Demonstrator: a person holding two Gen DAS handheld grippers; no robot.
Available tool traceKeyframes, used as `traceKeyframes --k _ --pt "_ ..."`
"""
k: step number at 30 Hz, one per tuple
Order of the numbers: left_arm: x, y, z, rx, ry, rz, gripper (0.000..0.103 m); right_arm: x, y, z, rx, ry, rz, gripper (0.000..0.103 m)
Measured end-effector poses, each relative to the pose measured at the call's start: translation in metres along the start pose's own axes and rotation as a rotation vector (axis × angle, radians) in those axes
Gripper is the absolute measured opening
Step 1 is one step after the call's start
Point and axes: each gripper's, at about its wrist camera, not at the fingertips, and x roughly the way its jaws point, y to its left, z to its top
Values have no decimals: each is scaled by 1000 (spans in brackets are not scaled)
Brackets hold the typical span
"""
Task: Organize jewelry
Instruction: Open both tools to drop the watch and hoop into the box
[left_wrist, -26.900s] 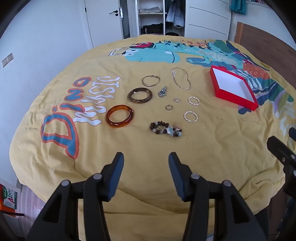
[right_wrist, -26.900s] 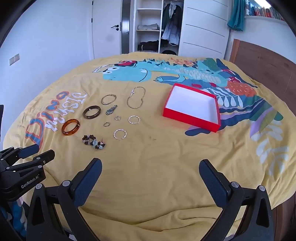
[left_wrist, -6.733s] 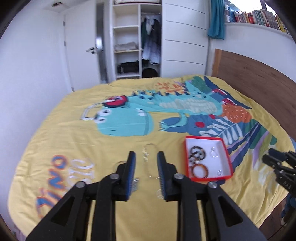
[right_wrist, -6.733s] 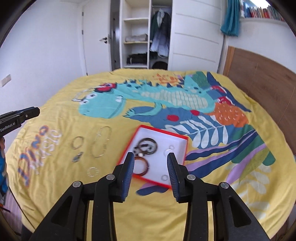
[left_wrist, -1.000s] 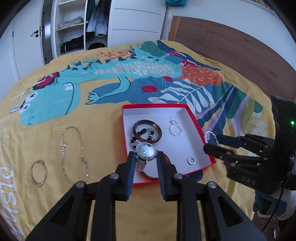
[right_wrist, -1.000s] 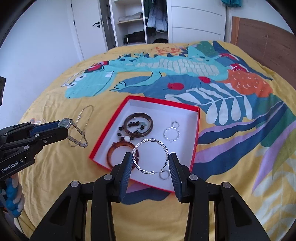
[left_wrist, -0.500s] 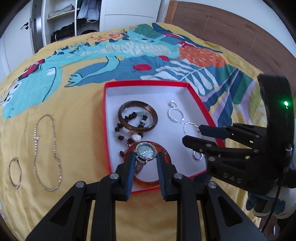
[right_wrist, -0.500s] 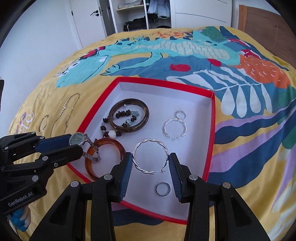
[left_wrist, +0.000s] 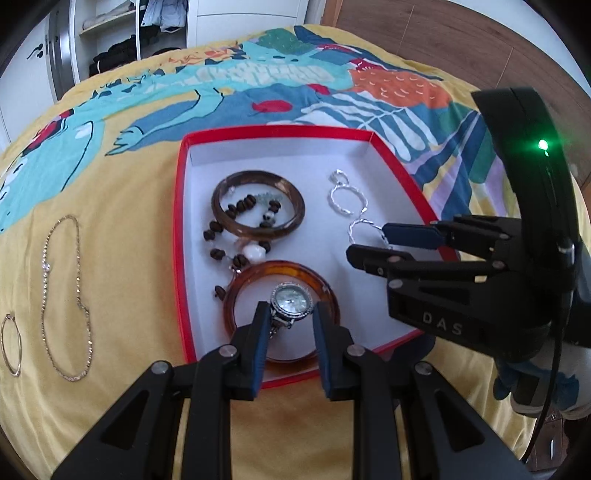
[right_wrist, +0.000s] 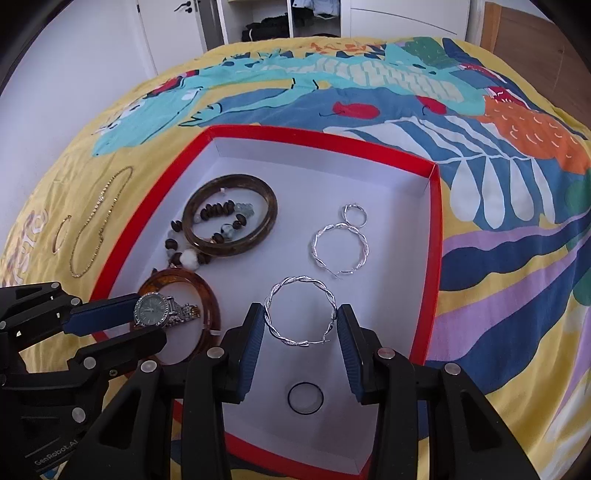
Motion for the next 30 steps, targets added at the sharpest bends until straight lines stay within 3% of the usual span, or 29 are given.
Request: traceKeyframes --k 19,30 --pt "8 9 -3 -58 32 -8 23 4 4 1 -42 15 -18 41" --pt "-16 4 2 -61 4 -11 29 -29 0 -5 -4 -29 -22 43"
